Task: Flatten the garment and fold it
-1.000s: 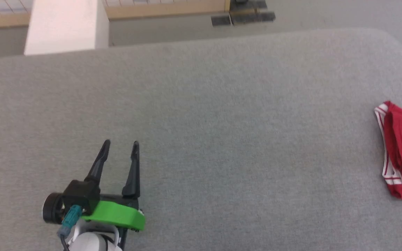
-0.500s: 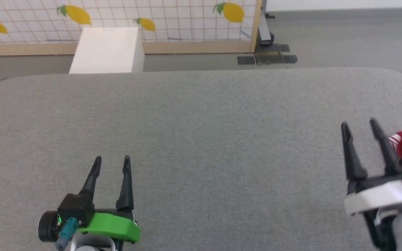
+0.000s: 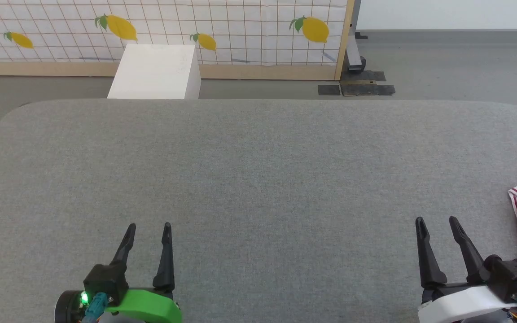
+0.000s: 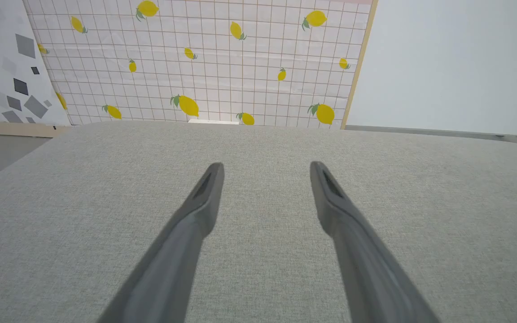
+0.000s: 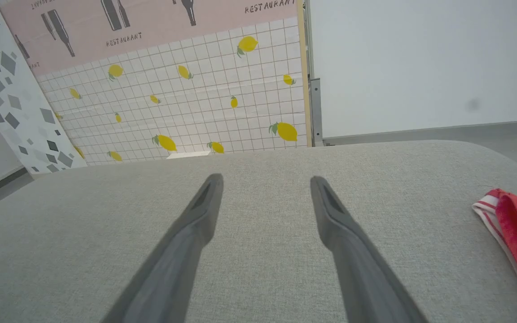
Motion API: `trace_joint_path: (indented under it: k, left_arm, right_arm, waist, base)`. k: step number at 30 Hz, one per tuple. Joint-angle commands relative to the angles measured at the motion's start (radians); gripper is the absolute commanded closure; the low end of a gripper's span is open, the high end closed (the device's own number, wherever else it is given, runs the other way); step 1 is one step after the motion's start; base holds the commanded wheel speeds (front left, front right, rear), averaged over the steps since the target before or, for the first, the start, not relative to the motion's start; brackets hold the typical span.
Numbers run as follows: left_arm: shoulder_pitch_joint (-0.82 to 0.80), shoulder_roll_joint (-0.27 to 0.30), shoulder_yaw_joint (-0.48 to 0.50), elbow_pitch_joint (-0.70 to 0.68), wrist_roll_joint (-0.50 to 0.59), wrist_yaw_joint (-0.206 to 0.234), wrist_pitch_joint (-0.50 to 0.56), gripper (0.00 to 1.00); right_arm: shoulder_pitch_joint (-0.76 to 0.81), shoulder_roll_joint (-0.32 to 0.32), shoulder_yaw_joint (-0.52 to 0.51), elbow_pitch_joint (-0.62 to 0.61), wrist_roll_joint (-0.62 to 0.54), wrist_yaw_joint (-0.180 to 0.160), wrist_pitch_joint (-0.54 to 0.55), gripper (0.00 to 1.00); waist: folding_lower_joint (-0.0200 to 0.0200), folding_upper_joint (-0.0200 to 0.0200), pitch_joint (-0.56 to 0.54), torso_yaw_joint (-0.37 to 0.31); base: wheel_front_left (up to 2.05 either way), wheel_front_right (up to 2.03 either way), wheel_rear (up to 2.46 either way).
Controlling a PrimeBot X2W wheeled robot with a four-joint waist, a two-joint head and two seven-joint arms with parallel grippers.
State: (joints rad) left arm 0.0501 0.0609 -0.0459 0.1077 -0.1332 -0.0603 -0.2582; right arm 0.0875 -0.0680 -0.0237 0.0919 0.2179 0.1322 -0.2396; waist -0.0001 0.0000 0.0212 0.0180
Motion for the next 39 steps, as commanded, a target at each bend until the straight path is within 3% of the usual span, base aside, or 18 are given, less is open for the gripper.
trace_joint_path:
  k: [1,28,29,39]
  left_arm:
    - [0.008,-0.005,0.000,0.002,0.015,0.002,-0.004,0.00]
    - [-0.006,-0.009,0.006,0.008,0.012,0.001,-0.004,0.00]
    - [-0.001,-0.005,0.003,0.009,0.018,0.000,0.001,1.00]
    - [-0.003,-0.005,0.004,0.004,0.024,0.003,0.015,1.00]
  right_arm:
    - [0.011,0.006,-0.003,0.003,-0.009,-0.002,-0.007,0.00]
    - [0.002,0.017,-0.008,-0.010,-0.019,-0.002,0.001,0.00]
    - [0.000,0.014,-0.009,-0.005,-0.018,0.000,0.002,1.00]
    - [-0.005,0.014,-0.007,-0.007,-0.028,0.000,0.015,1.00]
  waist:
    - [0.0001,0.0000,0.002,0.001]
    - [0.0001,0.0000,0.012,-0.002]
    - [0.0001,0.0000,0.012,-0.002]
    - [0.0001,0.0000,0.011,-0.003]
  base:
    - [0.00,0.00,0.00]
    - [0.00,0.00,0.00]
    - [0.00,0.00,0.00]
    - [0.00,0.00,0.00]
